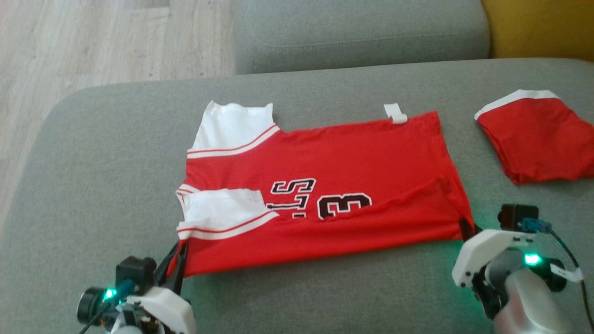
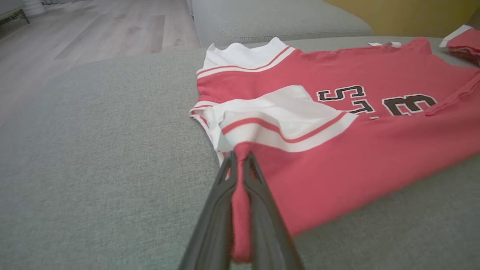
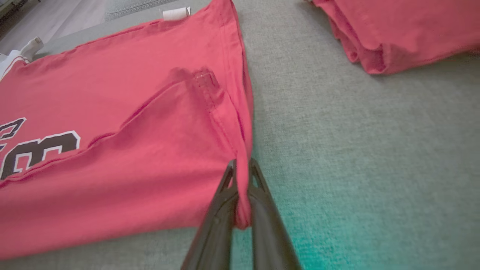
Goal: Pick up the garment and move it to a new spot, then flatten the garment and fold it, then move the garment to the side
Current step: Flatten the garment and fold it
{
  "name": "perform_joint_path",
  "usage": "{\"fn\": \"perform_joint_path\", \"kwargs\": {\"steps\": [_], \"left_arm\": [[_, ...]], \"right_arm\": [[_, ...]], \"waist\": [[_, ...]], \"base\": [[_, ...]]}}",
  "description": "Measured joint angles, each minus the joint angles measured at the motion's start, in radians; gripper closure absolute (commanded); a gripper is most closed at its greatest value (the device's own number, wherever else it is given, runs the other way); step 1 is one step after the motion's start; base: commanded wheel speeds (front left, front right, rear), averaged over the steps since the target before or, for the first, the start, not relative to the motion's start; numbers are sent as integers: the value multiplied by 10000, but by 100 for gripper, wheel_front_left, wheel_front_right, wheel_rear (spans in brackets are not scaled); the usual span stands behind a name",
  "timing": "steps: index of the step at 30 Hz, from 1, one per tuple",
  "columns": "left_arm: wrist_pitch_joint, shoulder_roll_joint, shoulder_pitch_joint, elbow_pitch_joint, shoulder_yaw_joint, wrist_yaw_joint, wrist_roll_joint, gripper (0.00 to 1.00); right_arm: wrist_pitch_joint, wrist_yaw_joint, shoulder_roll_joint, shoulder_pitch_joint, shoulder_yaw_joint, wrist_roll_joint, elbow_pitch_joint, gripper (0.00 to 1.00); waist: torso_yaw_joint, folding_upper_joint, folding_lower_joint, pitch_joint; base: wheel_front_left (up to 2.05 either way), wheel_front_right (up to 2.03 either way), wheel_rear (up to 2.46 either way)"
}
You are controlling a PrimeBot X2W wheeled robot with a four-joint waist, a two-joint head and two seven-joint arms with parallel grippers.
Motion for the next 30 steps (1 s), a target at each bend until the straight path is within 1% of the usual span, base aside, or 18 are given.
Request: {"fn": "perform_joint_path", "kwargs": {"steps": [7, 12, 13, 14, 15, 16, 17, 21, 24, 26, 30], "left_arm": [[527, 104, 414, -748, -27, 86, -219, 100], [696, 109, 589, -993, -178, 171, -219, 100], [696, 109, 591, -999, -180, 173, -221, 100], [700, 109, 591, -1024, -184, 174, -221, 100], [742, 109, 590, -1047, -184, 184, -221, 55], [744, 109, 590, -1057, -184, 201, -221, 7], [744, 109, 590, -1068, -186, 270, -221, 0], [579, 100, 585, -1208, -138, 497, -224, 0], [311, 69, 538, -1323, -17, 623, -297, 0], [-46, 31, 465, -1496, 188, 779, -324, 0], [-888, -21, -197, -1854, 453, 782, -382, 0]], "right_arm": [[940, 0, 17, 1058, 115, 385, -1795, 100], [1302, 2, 23, 1493, 163, 566, -2606, 100], [1338, 0, 23, 1553, 163, 642, -2709, 60], [1333, 0, 25, 1620, 167, 704, -2834, 0], [1331, 2, 29, 1664, 151, 738, -2936, 0], [1331, 0, 29, 1692, 155, 744, -3032, 0], [1329, 0, 29, 1711, 155, 748, -3127, 0], [947, 0, 29, 1807, 301, 907, -3674, 0], [257, 0, 29, 1814, 558, 991, -4140, 0], [-196, 0, 29, 1813, 769, 991, -4374, 0], [-991, 0, 29, 1787, 1214, 1101, -4709, 0]], "waist": [[-19, 0, 2, -81], [25, 0, 2, -55], [33, 0, 2, -43], [39, 0, 2, -31], [43, 0, 2, -18], [48, 0, 2, -6], [50, 0, 3, 9], [44, 0, 2, 83], [24, 0, 3, 176], [0, 0, 3, 264], [-86, 0, 3, 525]], "base": [[0, 0, 0], [0, 0, 0], [0, 0, 0], [0, 0, 0], [0, 0, 0], [0, 0, 0], [0, 0, 0], [0, 0, 0], [0, 0, 0], [0, 0, 0], [0, 0, 0]]}}
